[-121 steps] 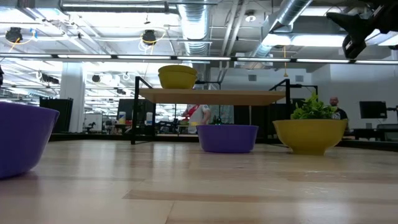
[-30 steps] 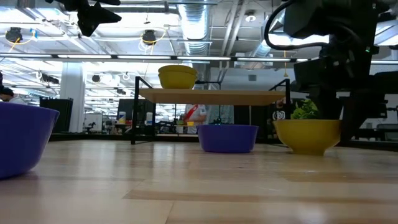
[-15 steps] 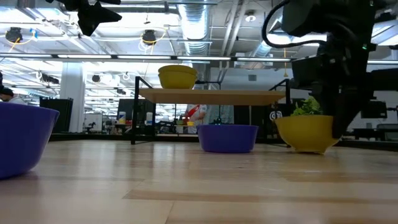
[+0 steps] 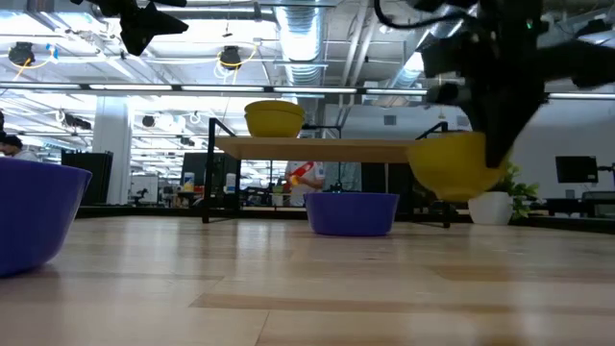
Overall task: Pick & Place Mini bowls
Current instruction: Stack the white bowl on top of the white bowls on the shelf
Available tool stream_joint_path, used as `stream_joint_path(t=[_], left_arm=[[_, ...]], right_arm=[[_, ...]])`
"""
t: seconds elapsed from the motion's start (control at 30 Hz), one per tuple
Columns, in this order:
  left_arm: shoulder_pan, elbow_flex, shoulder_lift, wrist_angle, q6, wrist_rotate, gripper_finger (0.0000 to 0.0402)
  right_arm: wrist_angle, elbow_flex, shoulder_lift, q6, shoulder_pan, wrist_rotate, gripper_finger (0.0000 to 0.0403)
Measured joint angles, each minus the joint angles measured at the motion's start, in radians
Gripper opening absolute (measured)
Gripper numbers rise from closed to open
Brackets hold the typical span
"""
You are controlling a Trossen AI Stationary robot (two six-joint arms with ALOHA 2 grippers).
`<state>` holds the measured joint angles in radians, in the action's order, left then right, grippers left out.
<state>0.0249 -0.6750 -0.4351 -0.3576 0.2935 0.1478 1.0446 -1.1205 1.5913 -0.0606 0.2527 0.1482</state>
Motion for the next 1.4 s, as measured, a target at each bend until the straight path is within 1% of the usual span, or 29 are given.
stream_joint_path(t=[0.23, 0.43, 0.53, 0.6, 0.67, 0.73, 0.83, 0.97, 1.07, 1.17, 1.27, 1.4], left_arm=[[0.0, 0.0, 0.0, 0.0, 0.0, 0.0, 0.0192], [0.0, 0.0, 0.0, 0.0, 0.0, 0.0, 0.0192], [0.0, 0.0, 0.0, 0.0, 0.0, 0.0, 0.0192], [0.0, 0.0, 0.0, 0.0, 0.0, 0.0, 0.0192], [0.0, 0.0, 0.0, 0.0, 0.0, 0.0, 0.0192], [0.0, 0.0, 0.0, 0.0, 0.0, 0.0, 0.0192], [0.0, 0.0, 0.0, 0.0, 0.0, -0.006, 0.0192], [0.0, 0.0, 0.0, 0.0, 0.0, -0.045, 0.0192], [0.0, 0.0, 0.0, 0.0, 0.0, -0.071, 0.0192], [0.0, 0.0, 0.0, 0.0, 0.0, -0.074, 0.0192], [0.0, 0.0, 0.0, 0.0, 0.0, -0.074, 0.0192], [0.0, 0.0, 0.0, 0.0, 0.0, -0.074, 0.0192]], right_arm=[[0.164, -0.18, -0.001, -0.011, 0.0, -0.007, 0.0001], [0.173, -0.354, -0.001, -0.058, -0.007, -0.041, 0.0001], [0.157, -0.434, -0.002, -0.071, -0.03, -0.054, 0.0001], [0.134, -0.485, -0.002, -0.081, -0.053, -0.088, 0.0001], [0.109, -0.532, -0.002, -0.101, -0.079, -0.162, 0.0001], [0.072, -0.567, -0.002, -0.123, -0.109, -0.273, 0.0001], [-0.015, -0.6, -0.002, -0.148, -0.155, -0.487, 0.0001], [-0.14, -0.61, -0.002, -0.165, -0.218, -0.833, 0.0], [-0.218, -0.61, -0.002, -0.164, -0.254, -1.016, 0.0], [-0.282, -0.61, -0.002, -0.144, -0.284, -1.126, 0.0], [-0.334, -0.61, -0.002, -0.123, -0.306, -1.21, 0.0], [-0.355, -0.61, -0.002, -0.121, -0.314, -1.229, 0.0]])
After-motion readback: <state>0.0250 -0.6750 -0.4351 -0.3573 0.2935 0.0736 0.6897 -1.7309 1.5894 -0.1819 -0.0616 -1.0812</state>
